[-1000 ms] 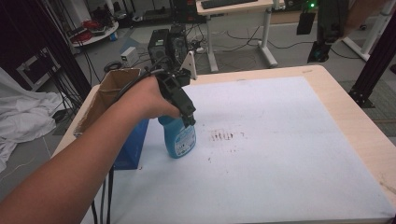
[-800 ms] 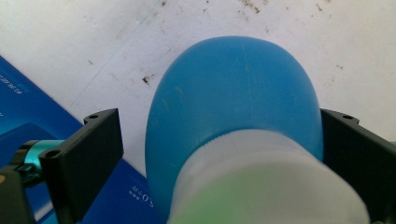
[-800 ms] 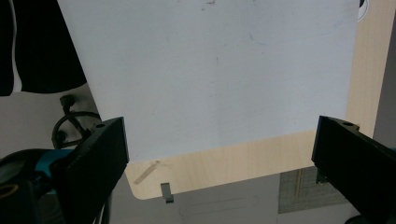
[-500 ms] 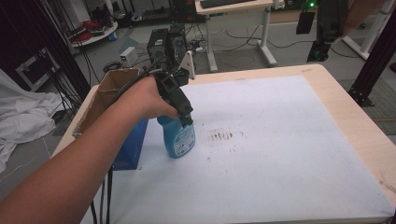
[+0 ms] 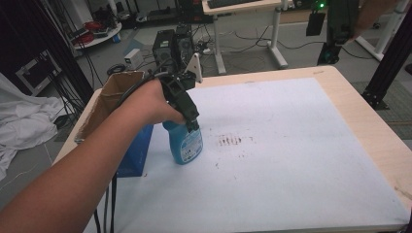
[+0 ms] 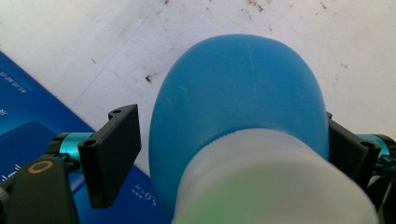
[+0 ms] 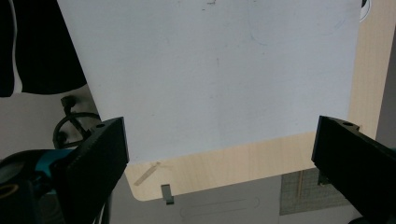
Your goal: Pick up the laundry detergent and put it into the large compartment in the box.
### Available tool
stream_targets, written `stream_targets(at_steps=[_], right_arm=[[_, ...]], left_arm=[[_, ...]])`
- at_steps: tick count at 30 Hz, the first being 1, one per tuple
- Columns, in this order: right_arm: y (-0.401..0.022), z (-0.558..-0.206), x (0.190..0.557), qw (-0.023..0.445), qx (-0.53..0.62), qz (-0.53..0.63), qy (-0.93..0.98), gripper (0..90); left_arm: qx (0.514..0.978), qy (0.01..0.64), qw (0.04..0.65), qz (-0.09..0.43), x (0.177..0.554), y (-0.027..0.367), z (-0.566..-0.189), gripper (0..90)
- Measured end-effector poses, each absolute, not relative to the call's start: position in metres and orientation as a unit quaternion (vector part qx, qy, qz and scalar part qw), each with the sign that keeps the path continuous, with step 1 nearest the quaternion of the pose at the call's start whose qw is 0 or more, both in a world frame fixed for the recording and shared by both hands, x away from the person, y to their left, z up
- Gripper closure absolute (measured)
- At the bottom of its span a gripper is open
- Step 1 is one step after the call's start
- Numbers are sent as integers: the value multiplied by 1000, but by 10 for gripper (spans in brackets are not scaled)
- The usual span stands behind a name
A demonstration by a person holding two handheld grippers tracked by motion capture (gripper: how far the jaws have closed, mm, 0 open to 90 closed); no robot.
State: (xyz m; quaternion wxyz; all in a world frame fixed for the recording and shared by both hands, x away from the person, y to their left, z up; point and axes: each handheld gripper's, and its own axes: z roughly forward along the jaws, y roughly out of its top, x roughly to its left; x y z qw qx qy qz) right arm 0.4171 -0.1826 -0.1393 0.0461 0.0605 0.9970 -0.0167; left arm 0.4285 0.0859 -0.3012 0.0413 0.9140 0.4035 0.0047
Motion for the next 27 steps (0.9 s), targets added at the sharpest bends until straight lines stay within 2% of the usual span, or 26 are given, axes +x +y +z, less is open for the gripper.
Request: stream_targets(at_steps=[16,27], right_arm=[[-183,-138,416,48,61,-17,997,28],[-185,-138,415,49,63,-14,997,28]], left_arm=[[919,393,35,1,428,85,-302,265],[918,394,37,-2,429,84,-303,389]])
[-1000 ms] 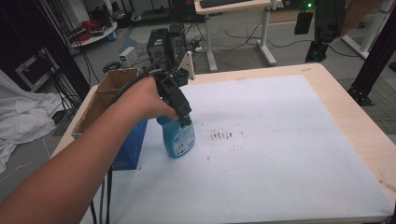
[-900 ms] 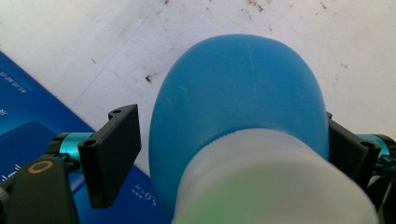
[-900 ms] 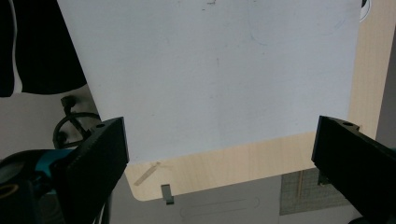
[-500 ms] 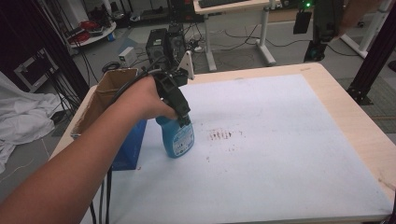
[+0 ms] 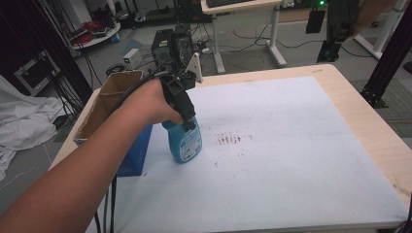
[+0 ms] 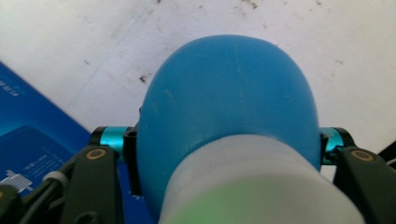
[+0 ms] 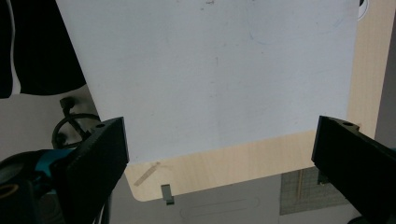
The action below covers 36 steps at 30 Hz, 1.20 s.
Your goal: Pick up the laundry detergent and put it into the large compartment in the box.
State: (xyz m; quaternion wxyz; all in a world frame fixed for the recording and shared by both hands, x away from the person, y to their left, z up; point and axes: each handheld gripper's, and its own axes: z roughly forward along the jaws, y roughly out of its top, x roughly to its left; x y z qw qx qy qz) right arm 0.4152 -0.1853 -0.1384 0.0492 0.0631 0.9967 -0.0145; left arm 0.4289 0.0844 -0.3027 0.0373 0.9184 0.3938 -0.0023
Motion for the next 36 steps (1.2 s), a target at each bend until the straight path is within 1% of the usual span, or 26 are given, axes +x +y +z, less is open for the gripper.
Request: stream_targets(at_steps=[6,10,11,14,19,26,30,36], right_arm=[[-187,-141,416,48,65,-14,997,28],[-188,-142,416,46,64,-15,997,28],[-188,-142,416,46,65,-15,997,28],[-187,-142,415,47,67,-16,996,29],[-187,-141,415,48,65,-14,997,28],[-185,-141,413,48,61,-16,997,29],[-183,-141,410,48,57,-18,997,28],[-182,-138,408,51,55,-16,997,28]], left_arm=[[917,397,36,2,427,83,-303,396],[925,378,36,3,428,84,-301,397],[922,385,42,4,427,84,-300,397],[926,376,40,5,425,87,-293,397],[930,365,35,2,421,92,-270,397],[935,352,32,14,411,99,-236,397],[933,356,46,2,408,111,-214,397],[936,349,44,13,400,123,-182,398]])
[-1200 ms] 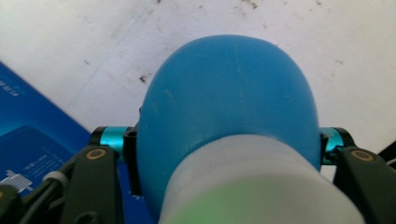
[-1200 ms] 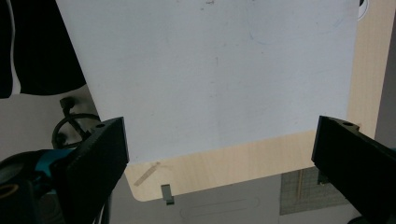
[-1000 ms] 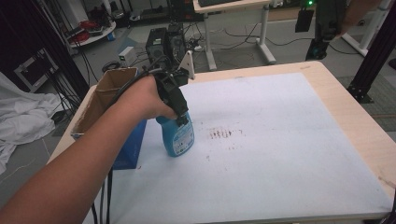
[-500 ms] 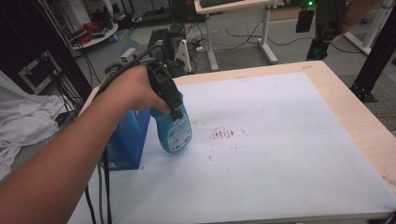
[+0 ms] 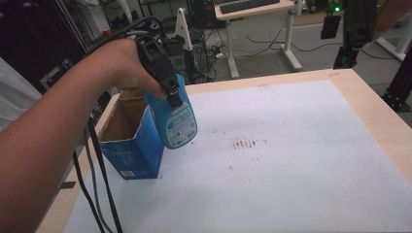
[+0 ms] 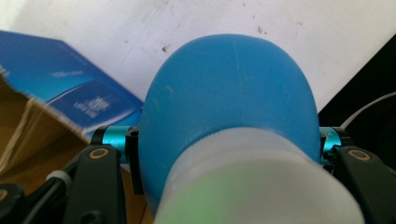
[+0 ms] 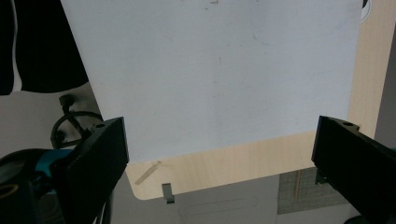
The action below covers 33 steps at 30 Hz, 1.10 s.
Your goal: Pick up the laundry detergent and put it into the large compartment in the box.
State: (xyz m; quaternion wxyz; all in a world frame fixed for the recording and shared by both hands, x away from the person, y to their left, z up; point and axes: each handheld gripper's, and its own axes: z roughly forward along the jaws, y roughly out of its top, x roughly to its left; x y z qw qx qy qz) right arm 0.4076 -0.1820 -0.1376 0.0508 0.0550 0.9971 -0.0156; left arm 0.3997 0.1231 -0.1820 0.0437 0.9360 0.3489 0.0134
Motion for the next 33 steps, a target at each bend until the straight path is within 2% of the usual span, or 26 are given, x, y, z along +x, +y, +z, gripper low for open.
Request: stream_targets(at_steps=[9,18,25,33], right_arm=[[-181,-136,408,51,55,-15,997,28],[-179,-137,407,52,56,-16,997,29],[-175,-138,408,50,55,-16,997,28],[-174,-139,409,49,56,-18,997,29]], left_arm=[[920,386,57,25,394,150,-133,398],[901,429,58,37,391,186,-107,398],[884,463,52,39,395,213,-102,397],[874,482,44,37,406,233,-117,397]])
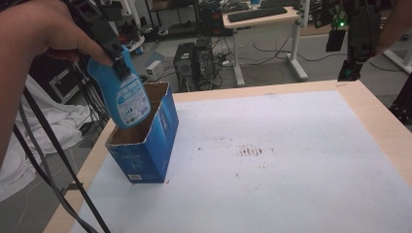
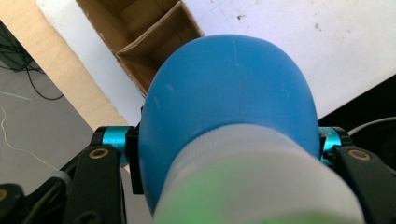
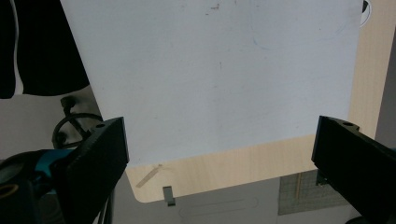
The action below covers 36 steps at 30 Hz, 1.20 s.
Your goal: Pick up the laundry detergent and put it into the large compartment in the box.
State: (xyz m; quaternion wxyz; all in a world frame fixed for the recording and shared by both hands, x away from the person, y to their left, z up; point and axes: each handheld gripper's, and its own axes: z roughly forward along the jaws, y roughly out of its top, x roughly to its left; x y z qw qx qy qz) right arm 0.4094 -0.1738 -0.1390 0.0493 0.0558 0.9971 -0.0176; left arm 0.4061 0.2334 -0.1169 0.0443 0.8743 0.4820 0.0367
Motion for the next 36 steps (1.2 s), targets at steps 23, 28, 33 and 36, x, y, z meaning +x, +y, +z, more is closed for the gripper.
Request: stream_targets(at_steps=[23,28,33,36], right_arm=[[-174,-144,415,46,60,-20,997,29],[-172,-148,417,43,57,-20,997,28],[-172,-149,418,42,55,-19,997,28],[-173,-150,418,42,57,-20,997,28]], left_arm=[[852,522,30,2,432,253,-204,397],[865,501,14,-2,435,248,-229,396],[888,460,12,-3,436,242,-249,396],[898,440,4,-8,437,239,-258,396]])
